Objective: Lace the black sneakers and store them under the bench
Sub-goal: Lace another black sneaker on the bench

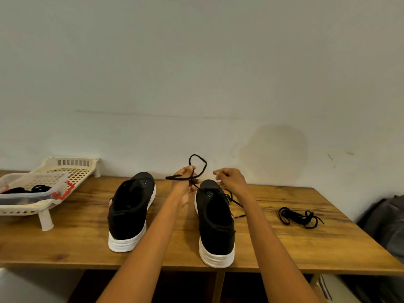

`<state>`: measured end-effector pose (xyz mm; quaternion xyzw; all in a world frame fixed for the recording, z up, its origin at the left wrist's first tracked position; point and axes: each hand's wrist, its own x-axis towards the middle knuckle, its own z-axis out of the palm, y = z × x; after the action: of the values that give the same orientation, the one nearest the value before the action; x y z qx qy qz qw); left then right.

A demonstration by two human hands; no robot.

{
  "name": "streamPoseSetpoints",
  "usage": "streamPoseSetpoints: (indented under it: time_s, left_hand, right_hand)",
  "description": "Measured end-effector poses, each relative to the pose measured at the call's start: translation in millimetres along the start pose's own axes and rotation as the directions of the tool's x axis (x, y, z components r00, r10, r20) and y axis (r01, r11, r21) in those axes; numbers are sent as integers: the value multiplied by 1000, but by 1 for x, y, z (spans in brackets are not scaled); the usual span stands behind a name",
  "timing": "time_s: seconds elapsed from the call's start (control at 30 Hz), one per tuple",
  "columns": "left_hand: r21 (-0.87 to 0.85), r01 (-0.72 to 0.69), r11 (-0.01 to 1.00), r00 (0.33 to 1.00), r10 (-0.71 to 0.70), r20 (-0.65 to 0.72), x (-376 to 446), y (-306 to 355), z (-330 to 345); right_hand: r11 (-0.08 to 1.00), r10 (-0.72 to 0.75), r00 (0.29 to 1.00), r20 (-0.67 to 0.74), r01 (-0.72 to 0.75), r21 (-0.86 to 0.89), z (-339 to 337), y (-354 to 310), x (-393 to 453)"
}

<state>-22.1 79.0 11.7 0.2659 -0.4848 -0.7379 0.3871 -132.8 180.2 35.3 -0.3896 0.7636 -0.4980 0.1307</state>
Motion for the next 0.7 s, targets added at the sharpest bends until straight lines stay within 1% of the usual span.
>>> streamPoseSetpoints:
  time_s: [0.03,0.1,0.13,0.17,0.2,0.27,0.3,0.33,0.37,0.4,0.43,0.47,0.5,0.57,0.63,0.67,0.7]
  left_hand:
    - [67,2,998,999,1,-50,2,2,-1]
    - [274,5,962,990,34,-137,7,0,-7]
    - [384,11,923,990,44,-135,11,-3,-11]
    - [500,17,866,993,43,-107,15,-7,-16]
    - [599,44,799,997,5,-81,14,-9,-18]
    - [709,147,690,989,-105,-103,17,-18,-20]
    - [755,190,627,982,-131,-138,14,-19,-19]
    - [806,194,560,981,-91,-172,9,-19,-17]
    - [864,176,473,982,-18,-190,6,-18,-15]
    - [918,136,372,983,65,-172,0,-15,-12]
    - [955,60,290,984,143,-105,-1,-14,-10]
    - [966,-27,256,983,181,-21,-3,-11,-8]
    - [964,-119,238,977,201,71,-1,-11,-5]
    - [942,-274,195,954,181,240,1,-11,0]
    - [925,-349,148,935,128,332,0,-12,3]
    - [919,-365,150,930,104,353,-1,-12,3]
    - [910,-376,173,926,90,365,0,-12,4]
  right_hand:
    - [996,18,999,35,-15,-90,0,8,1]
    - [971,34,994,107,-8,-239,1,16,-1]
    - [959,36,990,139,5,-284,2,17,-2]
    - [949,35,986,164,19,-314,2,18,-2]
    - [940,32,983,182,32,-339,2,18,-2]
    - [921,31,979,201,50,-386,2,18,-2]
    - [909,27,978,205,61,-412,3,19,-1]
    - [897,18,978,206,75,-436,4,19,0]
    - [885,7,979,203,89,-458,5,21,0]
    - [874,-7,980,198,102,-475,6,22,1]
    - [866,-19,981,192,113,-488,7,23,1]
    - [859,-32,982,185,122,-497,8,23,1]
    - [853,-47,983,178,132,-505,8,24,2]
    - [839,-86,984,155,155,-521,8,24,1]
    - [838,-113,986,124,161,-521,8,26,1]
    - [843,-116,987,111,157,-515,8,27,1]
    - [847,-115,988,101,150,-510,9,29,2]
